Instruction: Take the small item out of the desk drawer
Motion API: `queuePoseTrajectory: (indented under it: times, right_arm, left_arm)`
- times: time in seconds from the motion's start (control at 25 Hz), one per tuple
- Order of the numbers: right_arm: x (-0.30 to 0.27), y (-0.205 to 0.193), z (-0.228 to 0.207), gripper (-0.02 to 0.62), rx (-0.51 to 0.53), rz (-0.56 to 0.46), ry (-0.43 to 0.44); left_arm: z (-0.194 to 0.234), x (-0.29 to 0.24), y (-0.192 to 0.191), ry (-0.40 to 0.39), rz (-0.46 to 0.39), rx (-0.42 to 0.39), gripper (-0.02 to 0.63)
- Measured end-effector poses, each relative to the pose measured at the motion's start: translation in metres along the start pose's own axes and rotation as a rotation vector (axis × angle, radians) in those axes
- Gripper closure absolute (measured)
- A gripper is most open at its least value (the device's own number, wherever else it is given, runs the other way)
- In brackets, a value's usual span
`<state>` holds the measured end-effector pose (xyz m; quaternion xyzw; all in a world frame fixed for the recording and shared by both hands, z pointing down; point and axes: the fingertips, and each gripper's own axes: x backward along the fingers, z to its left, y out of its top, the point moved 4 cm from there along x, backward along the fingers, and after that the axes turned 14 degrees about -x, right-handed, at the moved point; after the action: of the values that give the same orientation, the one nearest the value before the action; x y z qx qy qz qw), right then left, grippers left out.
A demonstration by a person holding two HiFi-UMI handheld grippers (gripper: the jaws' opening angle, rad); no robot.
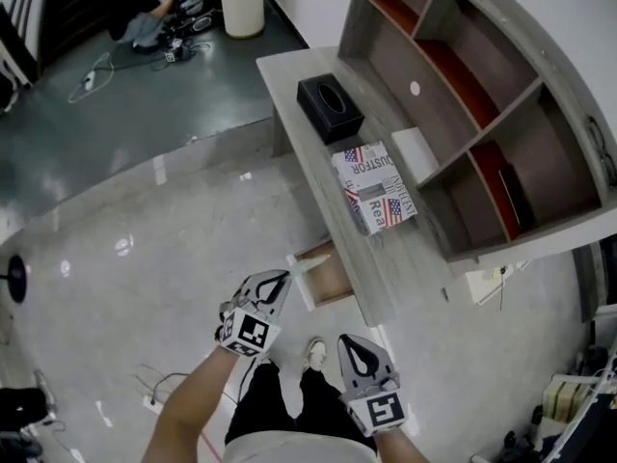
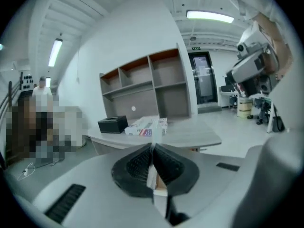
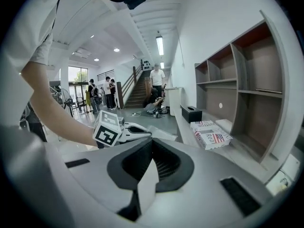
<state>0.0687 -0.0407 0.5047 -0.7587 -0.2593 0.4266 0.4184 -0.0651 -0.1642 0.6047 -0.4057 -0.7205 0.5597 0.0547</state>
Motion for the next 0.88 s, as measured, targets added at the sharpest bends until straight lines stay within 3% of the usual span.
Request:
queuePoseTrajectory:
  times: [0.24, 0.52, 0.88]
  right_arm:
    - [0.005, 0.026, 0.016, 0.572, 0.026, -0.049, 0.045]
    - [0.015, 0.062, 0.017, 0.572, 0.064, -0.121, 0.063]
    - [0.026, 0.121, 0.008, 0.573, 0.107, -0.193, 0.032]
  left_arm:
    - [0.041, 0.049, 0.044, 0.173, -0.115, 0.131, 0.589]
    - [0.070, 0.114, 0.076, 0.294, -0.140, 0.135, 0.589]
    - [0.096, 0.202, 0.109, 0.442, -0.166, 0.227, 0.589]
